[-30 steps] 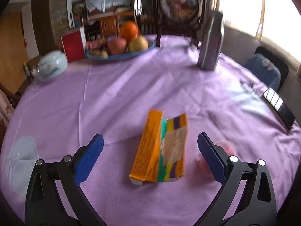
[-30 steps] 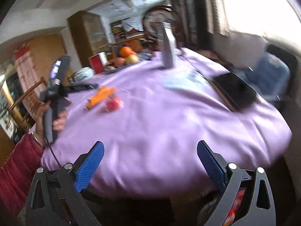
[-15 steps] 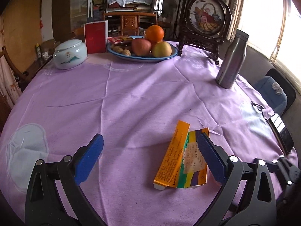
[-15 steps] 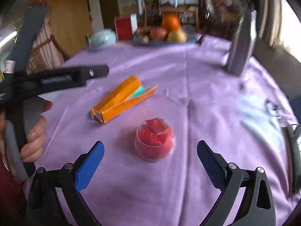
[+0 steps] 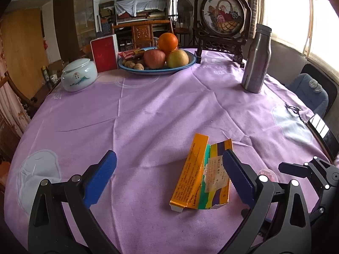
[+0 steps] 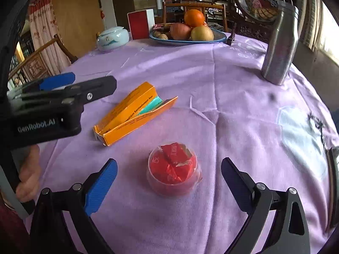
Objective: Collect trash
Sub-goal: 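Grasp the orange paper box with left gripper while right gripper grasps the candy cup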
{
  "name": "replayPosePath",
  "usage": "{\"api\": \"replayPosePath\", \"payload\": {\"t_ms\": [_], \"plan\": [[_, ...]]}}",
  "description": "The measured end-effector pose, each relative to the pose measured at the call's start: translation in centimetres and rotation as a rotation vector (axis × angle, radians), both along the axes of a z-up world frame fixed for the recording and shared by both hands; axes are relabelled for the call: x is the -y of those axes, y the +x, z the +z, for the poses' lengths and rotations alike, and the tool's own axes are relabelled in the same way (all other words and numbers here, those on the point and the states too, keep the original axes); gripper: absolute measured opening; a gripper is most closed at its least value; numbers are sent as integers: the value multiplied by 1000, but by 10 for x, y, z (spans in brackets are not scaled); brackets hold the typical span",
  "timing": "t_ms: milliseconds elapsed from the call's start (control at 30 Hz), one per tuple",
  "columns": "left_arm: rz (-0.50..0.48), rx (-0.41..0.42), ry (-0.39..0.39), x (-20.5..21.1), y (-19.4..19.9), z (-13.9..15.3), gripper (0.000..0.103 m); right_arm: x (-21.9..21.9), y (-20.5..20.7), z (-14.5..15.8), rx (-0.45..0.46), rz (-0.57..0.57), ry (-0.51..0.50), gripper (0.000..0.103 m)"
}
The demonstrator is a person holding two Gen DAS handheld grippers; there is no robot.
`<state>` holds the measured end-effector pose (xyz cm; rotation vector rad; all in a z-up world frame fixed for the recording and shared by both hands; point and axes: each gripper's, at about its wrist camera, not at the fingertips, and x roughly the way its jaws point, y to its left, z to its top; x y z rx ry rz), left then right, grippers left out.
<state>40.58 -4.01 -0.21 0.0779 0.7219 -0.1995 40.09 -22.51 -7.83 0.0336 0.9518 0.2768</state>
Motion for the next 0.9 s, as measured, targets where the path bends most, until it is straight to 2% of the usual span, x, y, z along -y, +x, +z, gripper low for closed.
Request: {"api": "replayPosePath", "payload": {"t_ms": [333, 533, 767, 833, 900], "plan": [[18, -24, 16, -1, 5, -7, 96, 7, 1, -1, -4, -6, 41, 97], [18, -30, 19, -1, 7, -8, 96, -5, 2, -2, -9, 18, -7, 96], [26, -32, 22, -3, 7, -9, 96, 4, 8, -7, -43, -12, 33, 76], [32, -36, 24, -4, 8, -10, 96, 8, 8, -7, -43, -36, 49, 67], [37, -40, 24, -5, 9, -11, 97, 19, 8, -7, -46, -94, 83, 52]]}}
